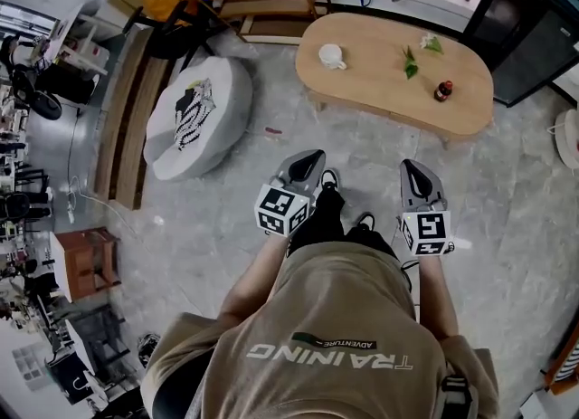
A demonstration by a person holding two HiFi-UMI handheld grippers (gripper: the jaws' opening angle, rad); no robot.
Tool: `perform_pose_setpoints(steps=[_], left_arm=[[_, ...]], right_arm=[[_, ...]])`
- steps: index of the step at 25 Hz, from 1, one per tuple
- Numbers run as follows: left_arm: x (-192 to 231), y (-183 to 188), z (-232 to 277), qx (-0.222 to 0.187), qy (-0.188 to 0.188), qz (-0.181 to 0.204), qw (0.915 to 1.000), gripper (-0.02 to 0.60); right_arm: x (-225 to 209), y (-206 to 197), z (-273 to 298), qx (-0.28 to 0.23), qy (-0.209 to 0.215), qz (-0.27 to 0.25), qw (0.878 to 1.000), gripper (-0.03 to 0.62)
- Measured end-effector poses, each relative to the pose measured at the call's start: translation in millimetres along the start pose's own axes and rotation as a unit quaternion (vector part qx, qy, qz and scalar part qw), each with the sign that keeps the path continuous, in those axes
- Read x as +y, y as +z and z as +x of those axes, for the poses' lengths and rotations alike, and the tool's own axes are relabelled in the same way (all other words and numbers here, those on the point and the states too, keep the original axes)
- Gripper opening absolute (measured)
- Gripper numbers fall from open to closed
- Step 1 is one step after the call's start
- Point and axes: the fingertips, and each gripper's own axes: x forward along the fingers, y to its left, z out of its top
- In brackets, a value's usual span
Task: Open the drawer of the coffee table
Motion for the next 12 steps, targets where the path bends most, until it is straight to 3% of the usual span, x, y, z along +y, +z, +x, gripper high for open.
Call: perform_pose_setpoints(steps=[4, 8, 12], left_arm=[[12.4, 1.3, 17.6, -0.008, -0.006, 0.007, 0.9999, -0.006], [43.3, 16.5, 40.3, -0.038, 0.012, 0.025, 0.9989, -0.006], [73.5, 21.3, 74.9, -0.054, 0.011, 0.013, 0.9984, -0.006]], right_arm=[[-0.5, 2.5, 18.2, 0.001, 0.0, -0.022, 1.0, 0.005], [-6.9, 7.5, 41.9, -0.008, -0.004, -0.043, 0.999, 0.005], [-20.4, -1.2, 77.9, -0.007, -0.003, -0.048, 0.999, 0.005]])
